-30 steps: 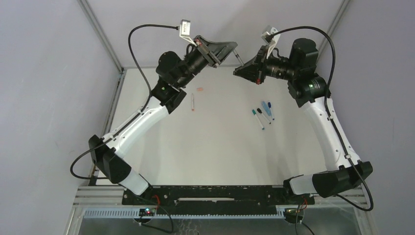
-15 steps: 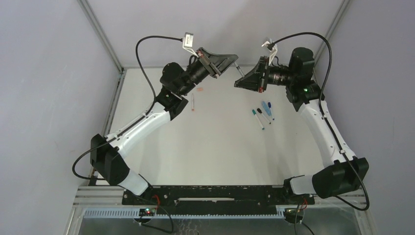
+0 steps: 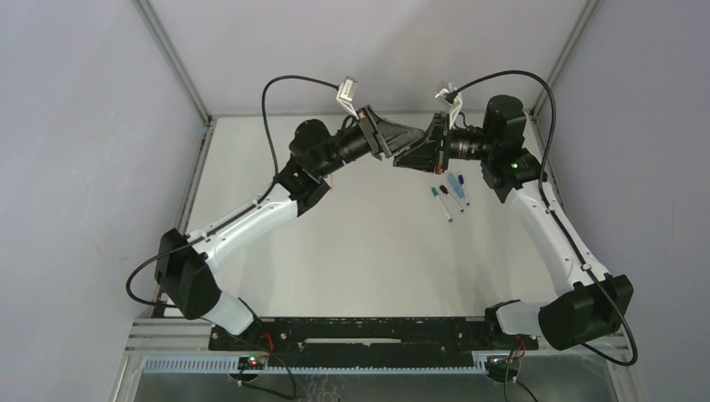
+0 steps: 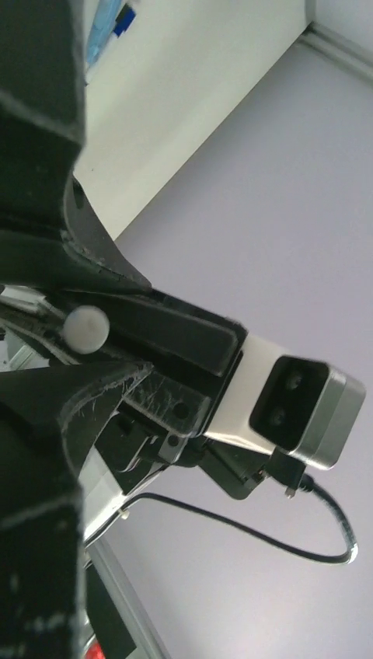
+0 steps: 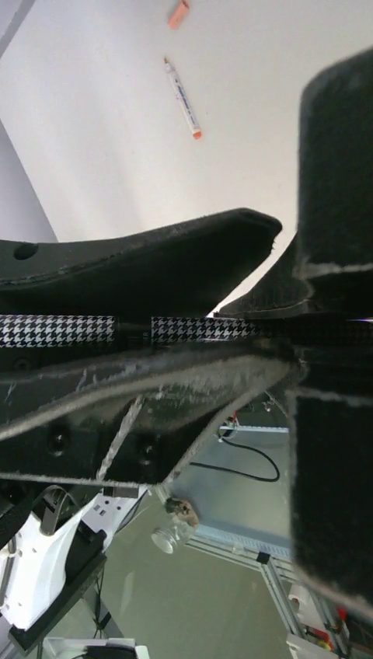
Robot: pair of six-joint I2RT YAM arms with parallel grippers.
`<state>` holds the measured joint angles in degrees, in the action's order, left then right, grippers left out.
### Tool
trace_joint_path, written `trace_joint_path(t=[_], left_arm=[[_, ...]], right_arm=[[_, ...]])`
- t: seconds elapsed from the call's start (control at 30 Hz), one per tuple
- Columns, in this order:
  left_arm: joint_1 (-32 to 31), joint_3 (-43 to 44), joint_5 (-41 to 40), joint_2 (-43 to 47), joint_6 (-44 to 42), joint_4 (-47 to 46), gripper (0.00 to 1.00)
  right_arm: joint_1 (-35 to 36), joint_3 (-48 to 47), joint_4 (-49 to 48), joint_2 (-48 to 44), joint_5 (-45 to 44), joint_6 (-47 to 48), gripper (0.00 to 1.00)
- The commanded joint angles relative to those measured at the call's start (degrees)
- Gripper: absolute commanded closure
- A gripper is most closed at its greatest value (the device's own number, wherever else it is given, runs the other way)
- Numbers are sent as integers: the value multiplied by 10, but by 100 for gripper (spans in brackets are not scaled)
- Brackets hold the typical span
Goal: Insert the pens into the pen caps
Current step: Press the pen cap onto the pen, then place the pen at the center of the board.
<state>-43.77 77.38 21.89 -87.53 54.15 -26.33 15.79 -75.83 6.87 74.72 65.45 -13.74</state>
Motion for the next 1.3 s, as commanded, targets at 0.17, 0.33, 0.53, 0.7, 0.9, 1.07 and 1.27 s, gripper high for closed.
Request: trace_joint_path(t=[0.17, 0.33, 0.53, 0.7, 0.9, 1.07, 1.27], left_arm=[[-8, -50, 54, 51, -5, -23, 41], [0, -83, 48, 74, -23, -24, 30], [10, -115, 50, 95, -37, -20, 27], [13, -129, 58, 101, -45, -18, 26], [20, -150, 66, 121, -68, -21, 26], [33, -182, 57, 153, -97, -28, 26], [65, -221, 51, 185, -105, -31, 26]], right_arm=[[-5, 31, -20, -20, -2, 8, 100], [-17, 51, -36, -32, 33, -1, 100], [-33, 80, -63, -51, 66, -22, 100], [-45, 103, -90, -68, 78, -37, 100], [-71, 136, -104, -89, 75, -46, 100], [-98, 167, -89, -113, 66, -29, 100], [-131, 201, -3, -139, 45, 61, 100]])
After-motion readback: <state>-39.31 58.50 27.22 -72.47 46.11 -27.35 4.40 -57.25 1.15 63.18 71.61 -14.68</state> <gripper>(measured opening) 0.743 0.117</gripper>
